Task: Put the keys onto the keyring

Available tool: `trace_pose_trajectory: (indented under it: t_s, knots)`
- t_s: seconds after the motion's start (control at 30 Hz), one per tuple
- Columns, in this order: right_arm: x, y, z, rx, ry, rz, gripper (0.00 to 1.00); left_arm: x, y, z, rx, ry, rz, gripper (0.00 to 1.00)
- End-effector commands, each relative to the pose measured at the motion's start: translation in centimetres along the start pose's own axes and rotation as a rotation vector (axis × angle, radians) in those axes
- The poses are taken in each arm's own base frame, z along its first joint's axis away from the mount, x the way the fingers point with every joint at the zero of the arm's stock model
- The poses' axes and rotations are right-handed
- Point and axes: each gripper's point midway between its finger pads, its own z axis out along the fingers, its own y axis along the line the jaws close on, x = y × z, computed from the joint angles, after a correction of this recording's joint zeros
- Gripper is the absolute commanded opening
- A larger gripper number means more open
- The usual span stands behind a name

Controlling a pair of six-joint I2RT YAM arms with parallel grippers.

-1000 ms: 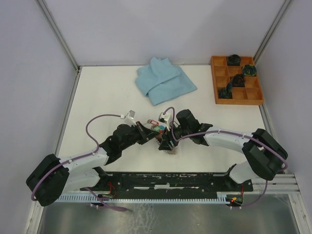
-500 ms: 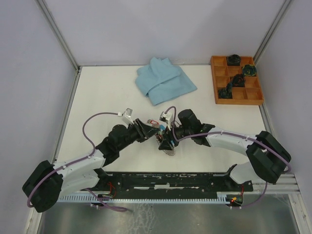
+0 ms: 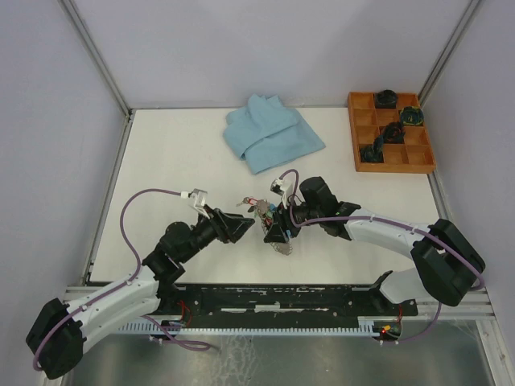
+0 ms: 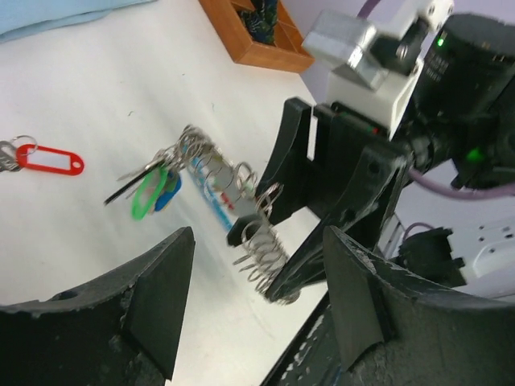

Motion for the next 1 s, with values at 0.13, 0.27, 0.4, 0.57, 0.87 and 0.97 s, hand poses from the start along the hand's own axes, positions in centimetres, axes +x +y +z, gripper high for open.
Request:
trace_pose_trajectory:
  t_s: [0.13,0.27,0.4,0.57,0.87,0.97]
  knots:
    - [-3.3,1.1,-1.1,-0.017,-0.085,0.025,0.12,0.0,-0.2,-0.8,0.102,-0.062,0.192,0.72]
    - [-3.4,0.9,-1.0,-0.006,-0.075,0.06,0.12,0.7,-0.4,0.2,0.109,-0.021,0.21,0.72]
    - [-3.7,0.8,-1.2,-0.004,-0.082,0.082,0.11,1.7,-0.6,1.2,0.122,0.017,0.237,0.72]
    - [-3.9,0.7,-1.5,0.004,-0.087,0.093,0.11,2.6,-1.0,2.1,0.128,0.041,0.279,0.72]
    - [-4.1,1.0,-1.6,-0.014,-0.089,0.095,0.12,3.3,-1.3,3.2,0.122,0.062,0.335,0.72]
    - [-4.2,1.1,-1.7,-0.017,-0.092,0.093,0.12,3.7,-0.6,3.7,0.084,0.076,0.348,0.71]
